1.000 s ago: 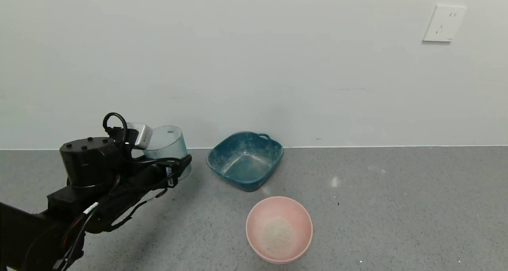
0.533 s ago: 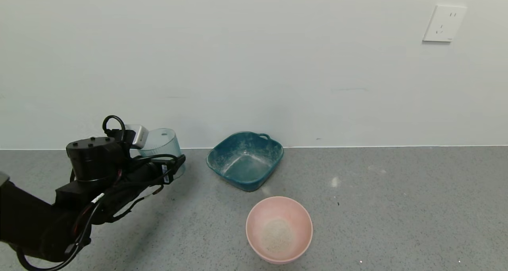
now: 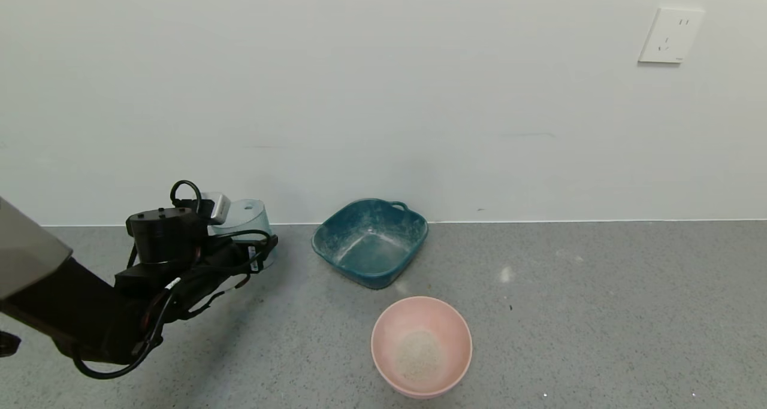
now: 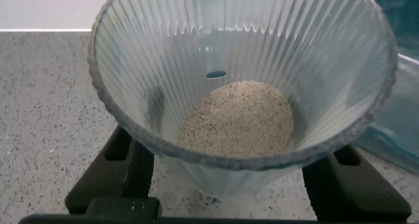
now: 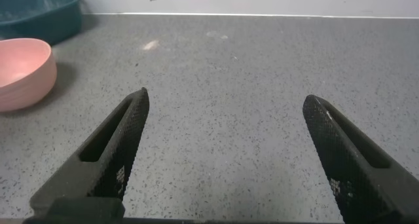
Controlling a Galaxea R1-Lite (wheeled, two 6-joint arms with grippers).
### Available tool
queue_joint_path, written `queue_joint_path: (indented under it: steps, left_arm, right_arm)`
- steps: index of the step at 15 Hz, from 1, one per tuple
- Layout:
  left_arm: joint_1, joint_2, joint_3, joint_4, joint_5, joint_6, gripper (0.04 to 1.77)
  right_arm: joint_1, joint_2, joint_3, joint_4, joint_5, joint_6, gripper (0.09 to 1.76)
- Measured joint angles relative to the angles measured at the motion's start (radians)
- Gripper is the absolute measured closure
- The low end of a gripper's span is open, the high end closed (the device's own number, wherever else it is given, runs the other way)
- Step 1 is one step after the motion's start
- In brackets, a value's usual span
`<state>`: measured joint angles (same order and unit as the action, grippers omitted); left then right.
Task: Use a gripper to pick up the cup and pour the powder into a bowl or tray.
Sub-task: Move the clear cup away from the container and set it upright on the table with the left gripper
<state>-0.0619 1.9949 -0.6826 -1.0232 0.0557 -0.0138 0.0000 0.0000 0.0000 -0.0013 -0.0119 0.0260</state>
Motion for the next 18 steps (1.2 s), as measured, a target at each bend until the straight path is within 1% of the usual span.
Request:
queue_joint_path:
  steps: [6, 12, 18]
  left_arm:
    - [0.016, 0.113, -0.068, -0.006, 0.001, -0.001, 0.53]
    - [0.014, 0.187, -0.093, -0.019, 0.001, -0.001, 0.53]
    - [0.015, 0.215, -0.099, -0.02, 0.002, 0.0, 0.53]
  right_arm:
    - [0.0, 0.0, 0.0, 0.0, 0.0, 0.0, 0.14]
    - [0.0, 0.0, 0.0, 0.0, 0.0, 0.0, 0.14]
    - [0.0, 0.0, 0.0, 0.0, 0.0, 0.0, 0.14]
